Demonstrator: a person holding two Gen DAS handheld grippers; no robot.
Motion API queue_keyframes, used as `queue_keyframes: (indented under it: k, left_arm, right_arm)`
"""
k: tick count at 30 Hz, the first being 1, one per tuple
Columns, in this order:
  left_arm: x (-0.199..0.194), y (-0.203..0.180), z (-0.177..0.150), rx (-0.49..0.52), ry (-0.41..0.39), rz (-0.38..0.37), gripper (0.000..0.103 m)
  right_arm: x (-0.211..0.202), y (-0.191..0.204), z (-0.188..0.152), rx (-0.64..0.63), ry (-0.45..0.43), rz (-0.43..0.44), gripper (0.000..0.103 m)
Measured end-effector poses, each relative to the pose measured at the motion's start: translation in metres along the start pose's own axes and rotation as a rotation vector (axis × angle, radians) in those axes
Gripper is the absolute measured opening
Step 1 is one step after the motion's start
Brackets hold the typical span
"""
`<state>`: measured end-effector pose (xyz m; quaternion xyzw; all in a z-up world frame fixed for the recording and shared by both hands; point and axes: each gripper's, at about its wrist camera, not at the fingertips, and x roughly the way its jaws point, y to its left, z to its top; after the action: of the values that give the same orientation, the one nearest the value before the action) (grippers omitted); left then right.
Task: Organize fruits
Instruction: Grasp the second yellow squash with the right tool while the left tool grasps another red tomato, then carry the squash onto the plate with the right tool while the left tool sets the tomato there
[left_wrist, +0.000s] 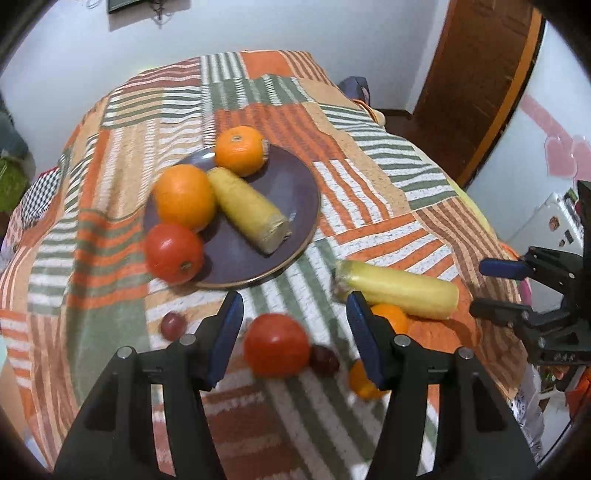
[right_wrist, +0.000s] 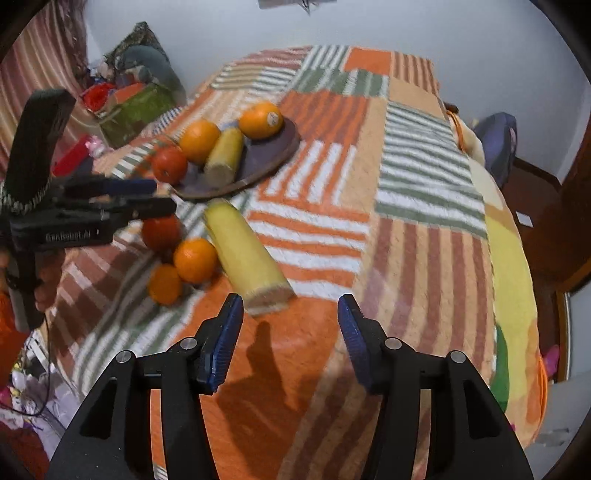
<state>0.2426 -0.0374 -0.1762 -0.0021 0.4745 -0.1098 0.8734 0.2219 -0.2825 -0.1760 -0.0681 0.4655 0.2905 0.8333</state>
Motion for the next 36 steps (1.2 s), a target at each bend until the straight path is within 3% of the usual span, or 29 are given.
queue_keyframes:
  k: [7,12,19,22,28,36]
  left_arm:
    - [-0.015,0.033,-0.027,-0.065,0.020,0.004,0.058]
    - [-0.010,0.033,-0.039,-0.087,0.046,-0.034,0.058]
    - [0.009,0.022,-0.034,-0.094,0.060,-0.063,0.058]
    - [0.016,0.020,-0.032,-0.092,0.064,-0.061,0.058]
    - [0.030,0.017,-0.026,-0.088,0.084,-0.067,0.058]
    - [0.037,0.017,-0.022,-0.095,0.082,-0.085,0.058]
  right_arm:
    - [0.035,0.020,0.016,-0.020,0.022,0.007,0.050]
    - [0.052,0.025,0.006,-0.026,0.066,-0.002,0.048]
    - [0.033,0.038,-0.012,-0.035,0.070,-0.028,0.035]
    - [0.030,0.046,-0.015,-0.091,0.095,-0.052,0.035]
    - [0.033,0.032,0.006,-0.017,0.080,0.002,0.036]
    - [0.062,0.040,0.016,-0.051,0.082,-0.031,0.034]
